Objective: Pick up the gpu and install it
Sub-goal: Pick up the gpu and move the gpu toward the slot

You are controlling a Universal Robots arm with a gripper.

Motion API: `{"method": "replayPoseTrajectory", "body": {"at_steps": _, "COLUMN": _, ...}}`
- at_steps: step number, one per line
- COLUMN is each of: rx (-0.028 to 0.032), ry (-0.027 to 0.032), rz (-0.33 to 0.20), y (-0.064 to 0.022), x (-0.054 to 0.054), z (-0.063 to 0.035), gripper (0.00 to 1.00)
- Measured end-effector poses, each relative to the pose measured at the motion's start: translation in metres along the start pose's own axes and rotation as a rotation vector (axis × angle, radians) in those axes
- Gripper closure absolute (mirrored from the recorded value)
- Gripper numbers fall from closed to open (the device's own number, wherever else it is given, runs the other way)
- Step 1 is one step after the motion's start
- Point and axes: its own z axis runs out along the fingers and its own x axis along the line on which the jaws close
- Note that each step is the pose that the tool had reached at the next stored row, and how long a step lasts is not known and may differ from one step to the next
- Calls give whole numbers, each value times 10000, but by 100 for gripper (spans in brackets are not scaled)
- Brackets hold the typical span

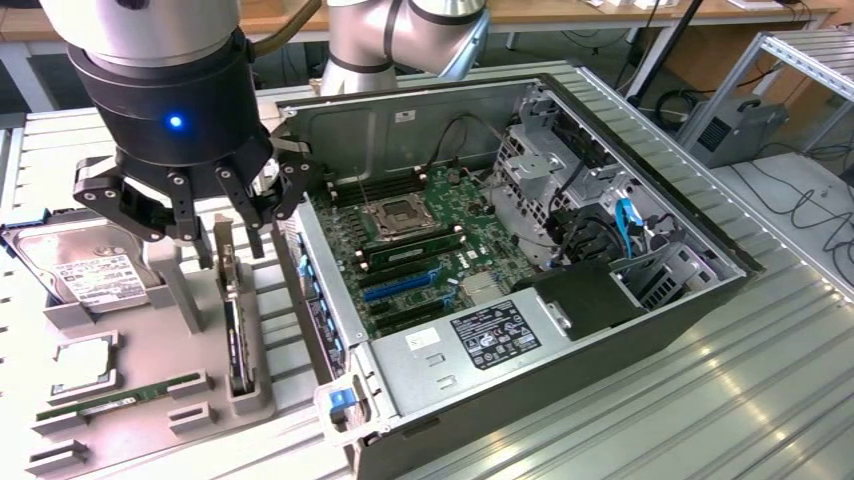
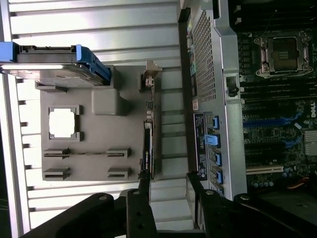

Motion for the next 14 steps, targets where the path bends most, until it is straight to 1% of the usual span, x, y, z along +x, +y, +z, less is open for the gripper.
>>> {"method": "replayPoseTrajectory", "body": {"at_steps": 14, "rx": 0, "ry": 0, "rz": 0, "y": -3, "x": 1, "z": 60, "gripper": 58}}
